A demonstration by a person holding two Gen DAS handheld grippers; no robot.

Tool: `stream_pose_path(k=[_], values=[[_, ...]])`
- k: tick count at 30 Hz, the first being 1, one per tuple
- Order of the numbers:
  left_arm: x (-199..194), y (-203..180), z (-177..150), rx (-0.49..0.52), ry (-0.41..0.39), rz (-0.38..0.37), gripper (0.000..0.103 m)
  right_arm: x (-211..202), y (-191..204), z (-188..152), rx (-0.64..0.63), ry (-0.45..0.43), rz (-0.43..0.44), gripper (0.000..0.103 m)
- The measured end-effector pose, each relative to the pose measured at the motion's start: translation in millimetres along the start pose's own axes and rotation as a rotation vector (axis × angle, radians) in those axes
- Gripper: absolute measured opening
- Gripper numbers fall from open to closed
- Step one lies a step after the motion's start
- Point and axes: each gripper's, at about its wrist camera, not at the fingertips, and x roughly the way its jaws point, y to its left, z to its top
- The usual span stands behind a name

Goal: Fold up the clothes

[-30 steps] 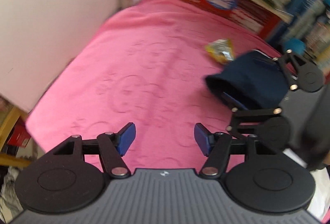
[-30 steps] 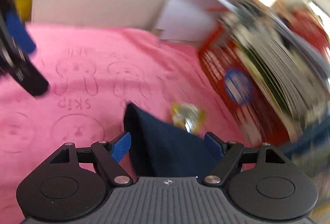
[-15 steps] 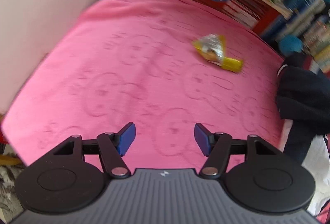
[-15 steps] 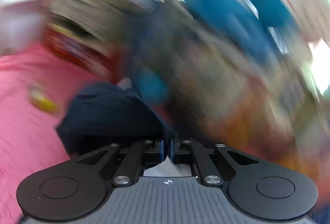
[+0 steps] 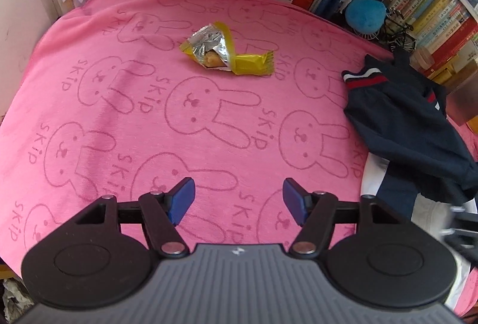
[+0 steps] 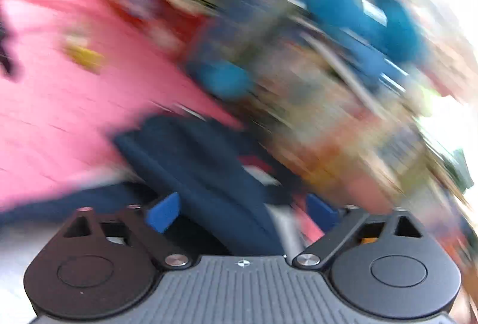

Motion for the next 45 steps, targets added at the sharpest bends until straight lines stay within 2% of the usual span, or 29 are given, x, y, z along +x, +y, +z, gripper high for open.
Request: stream_pose_path(k=[3,5,6,7,13,16,20,21,24,26,28,33,35,36,37,38,40,45], values=[[-5,7,-3,-0.011,0.001,0.011,0.067,43,38,25,-0.119,-0.022,0.055,0.097],[-7,14,-5,-0.025,0.003,0.020,0.067,73,61,35,-0.199,-0.009,0.082,0.092],[-8,18,-6,-0.036,0.005,0.025,0.067,75,54,38,-0.163,0.002,0.086,0.060],[-9,23,-7,-0.048,0.006,0.027,0.067,76,44,41,-0.111,0.011,0.088,0.007],[-9,44,-8,-0.094,-0.006,0.026,0.068,80,-19,60,0.199,0.064,0.096,0.007],[-3,34,6,-0.026,-0.036,0.048,0.068,82,-50,70,0.354,0.091,0.100,0.007],[17,-2,46,0.094,-0.088,0.084,0.069,76,-53,59,0.389,0.138,0.081,0.007],[25,-7,58,0.049,-0.076,0.078,0.071,75,-53,56,0.396,0.150,0.075,0.007],[61,-4,92,-0.334,0.068,0.008,0.074,70,-54,48,0.416,0.186,0.060,0.007],[85,2,104,-0.523,0.130,0.010,0.073,67,-54,42,0.430,0.209,0.050,0.008],[99,1,112,-0.608,0.137,0.033,0.073,64,-55,36,0.443,0.233,0.039,0.008],[96,-5,129,-0.657,0.060,0.194,0.073,56,-55,24,0.466,0.285,0.029,0.009],[104,-2,132,-0.661,0.089,0.249,0.063,56,-55,22,0.479,0.298,0.027,0.009],[104,-1,133,-0.656,0.075,0.266,0.047,56,-55,21,0.486,0.305,0.025,0.009],[103,-2,134,-0.639,0.055,0.293,0.020,58,-55,21,0.491,0.309,0.024,0.009],[102,1,134,-0.634,0.052,0.309,0.000,59,-54,23,0.493,0.310,0.022,0.009],[100,9,132,-0.625,0.044,0.300,0.000,59,-53,25,0.491,0.306,0.024,0.010],[89,33,121,-0.555,0.037,0.370,0.000,61,-52,28,0.511,0.289,0.033,0.010]])
